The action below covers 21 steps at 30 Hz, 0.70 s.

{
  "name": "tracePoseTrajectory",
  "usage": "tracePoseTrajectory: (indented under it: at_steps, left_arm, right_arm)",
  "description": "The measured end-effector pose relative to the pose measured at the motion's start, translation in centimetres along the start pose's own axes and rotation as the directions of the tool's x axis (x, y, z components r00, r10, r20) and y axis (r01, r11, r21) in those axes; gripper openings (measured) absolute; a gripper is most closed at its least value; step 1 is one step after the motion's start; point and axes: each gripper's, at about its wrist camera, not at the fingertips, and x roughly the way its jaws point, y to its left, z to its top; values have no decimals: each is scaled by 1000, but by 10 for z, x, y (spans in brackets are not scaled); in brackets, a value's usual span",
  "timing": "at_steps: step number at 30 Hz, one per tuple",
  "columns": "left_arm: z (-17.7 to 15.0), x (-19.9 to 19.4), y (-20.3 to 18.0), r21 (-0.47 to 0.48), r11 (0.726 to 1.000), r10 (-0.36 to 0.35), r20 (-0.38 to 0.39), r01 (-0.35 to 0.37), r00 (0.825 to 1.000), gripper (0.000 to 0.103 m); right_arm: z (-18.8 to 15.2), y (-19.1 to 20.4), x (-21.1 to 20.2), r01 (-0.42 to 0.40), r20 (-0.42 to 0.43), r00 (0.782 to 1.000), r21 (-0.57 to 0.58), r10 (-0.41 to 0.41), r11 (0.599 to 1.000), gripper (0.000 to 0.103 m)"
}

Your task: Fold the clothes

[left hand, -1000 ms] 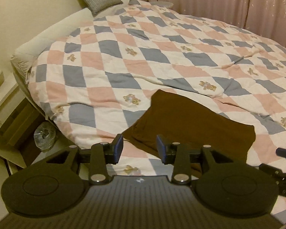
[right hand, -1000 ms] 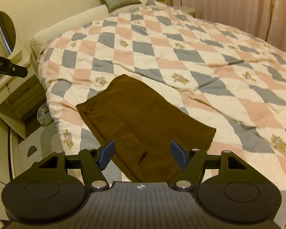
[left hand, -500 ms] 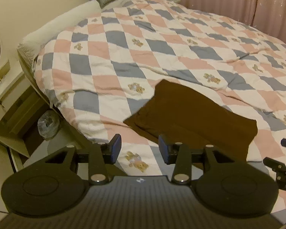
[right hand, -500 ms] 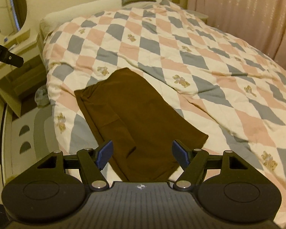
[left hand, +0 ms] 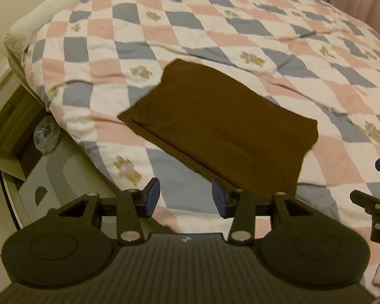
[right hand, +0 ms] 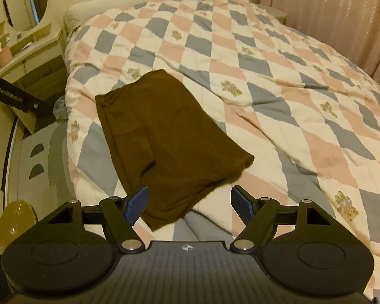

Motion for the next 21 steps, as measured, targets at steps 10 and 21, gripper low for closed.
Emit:
tracePoseTrajectory:
  at_steps: [10, 21]
  left_arm:
    - [1, 13, -15, -36, 999, 32, -40, -33, 999, 42]
    - [4, 21, -19, -65, 997, 36, -51, -40, 998, 43]
  right_arm:
    - [3, -16, 11, -55, -15, 998, -49, 55, 997, 74]
    - [16, -31, 28, -98, -27, 995, -81, 96, 992, 75]
